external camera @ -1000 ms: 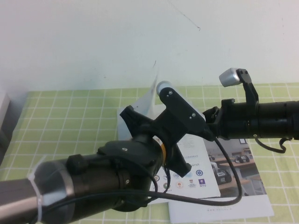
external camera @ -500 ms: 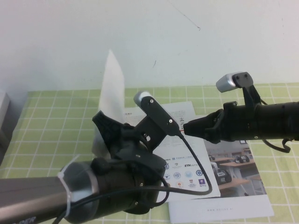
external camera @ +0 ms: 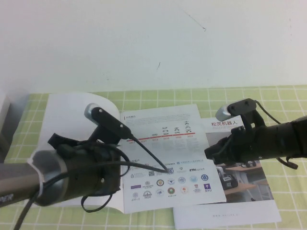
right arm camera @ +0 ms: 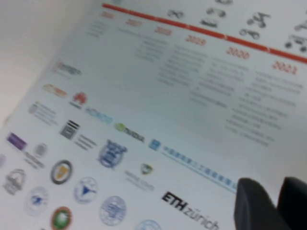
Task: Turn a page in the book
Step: Open the closed book
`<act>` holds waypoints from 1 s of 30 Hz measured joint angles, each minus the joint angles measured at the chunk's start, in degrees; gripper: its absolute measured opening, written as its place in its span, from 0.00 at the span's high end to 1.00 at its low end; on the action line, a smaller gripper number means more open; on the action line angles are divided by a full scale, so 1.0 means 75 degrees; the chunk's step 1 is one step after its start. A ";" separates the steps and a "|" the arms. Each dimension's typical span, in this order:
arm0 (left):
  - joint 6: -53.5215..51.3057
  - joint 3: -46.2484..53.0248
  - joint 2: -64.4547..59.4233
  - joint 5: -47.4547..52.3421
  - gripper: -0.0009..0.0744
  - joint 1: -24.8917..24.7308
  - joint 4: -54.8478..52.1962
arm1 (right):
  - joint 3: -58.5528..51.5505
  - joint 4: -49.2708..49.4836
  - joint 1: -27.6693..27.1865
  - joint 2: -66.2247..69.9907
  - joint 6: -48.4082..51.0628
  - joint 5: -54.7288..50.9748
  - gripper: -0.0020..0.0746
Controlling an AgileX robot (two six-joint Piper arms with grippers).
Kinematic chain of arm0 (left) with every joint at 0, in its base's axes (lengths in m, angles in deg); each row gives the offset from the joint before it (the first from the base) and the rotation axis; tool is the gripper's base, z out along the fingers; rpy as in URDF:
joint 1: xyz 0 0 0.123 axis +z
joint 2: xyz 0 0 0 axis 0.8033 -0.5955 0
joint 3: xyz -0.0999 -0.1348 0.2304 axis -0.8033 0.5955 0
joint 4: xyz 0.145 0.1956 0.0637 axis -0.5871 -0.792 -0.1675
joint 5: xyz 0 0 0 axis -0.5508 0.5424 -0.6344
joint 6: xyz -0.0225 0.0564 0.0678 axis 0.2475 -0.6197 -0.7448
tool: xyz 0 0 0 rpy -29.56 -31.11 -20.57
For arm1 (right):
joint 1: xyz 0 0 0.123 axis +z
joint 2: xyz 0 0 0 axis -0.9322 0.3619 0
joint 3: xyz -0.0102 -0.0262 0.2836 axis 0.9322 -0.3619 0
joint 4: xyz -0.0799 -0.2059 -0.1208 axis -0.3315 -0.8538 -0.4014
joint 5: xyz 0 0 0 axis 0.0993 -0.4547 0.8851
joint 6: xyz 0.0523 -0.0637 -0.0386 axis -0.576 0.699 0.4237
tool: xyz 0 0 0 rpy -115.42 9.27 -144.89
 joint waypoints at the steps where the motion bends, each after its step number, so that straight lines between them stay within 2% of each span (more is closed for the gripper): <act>1: 0.0032 0.0064 0.0000 -0.0259 0.99 0.0174 0.0019 | 0.0000 -0.0077 0.0000 0.0087 0.0000 0.0144 0.82; 7: 0.0078 0.0210 0.0000 -0.2418 0.99 0.1048 0.0436 | 0.0003 -0.0267 0.0000 0.0315 -0.0017 0.0408 0.87; 13: 0.0093 0.0210 -0.0418 -0.4620 0.99 0.1714 0.0462 | 0.0017 -0.0716 0.0000 0.0315 -0.0781 0.0440 0.88; 20: 0.0073 -0.0070 -0.1410 -0.4954 0.99 0.1830 0.0346 | 0.0105 -0.2073 0.0000 0.0315 -0.2388 0.0359 0.89; 26: 0.0057 -0.0248 -0.1678 -0.4987 0.99 0.1738 0.0261 | 0.0119 -0.3190 0.0000 0.0210 -0.3791 -0.0021 0.96; 30: 0.0044 -0.0248 -0.1695 -0.4967 0.99 0.1643 0.0150 | 0.0030 -0.3610 0.0000 -0.0058 -0.4245 -0.0318 0.97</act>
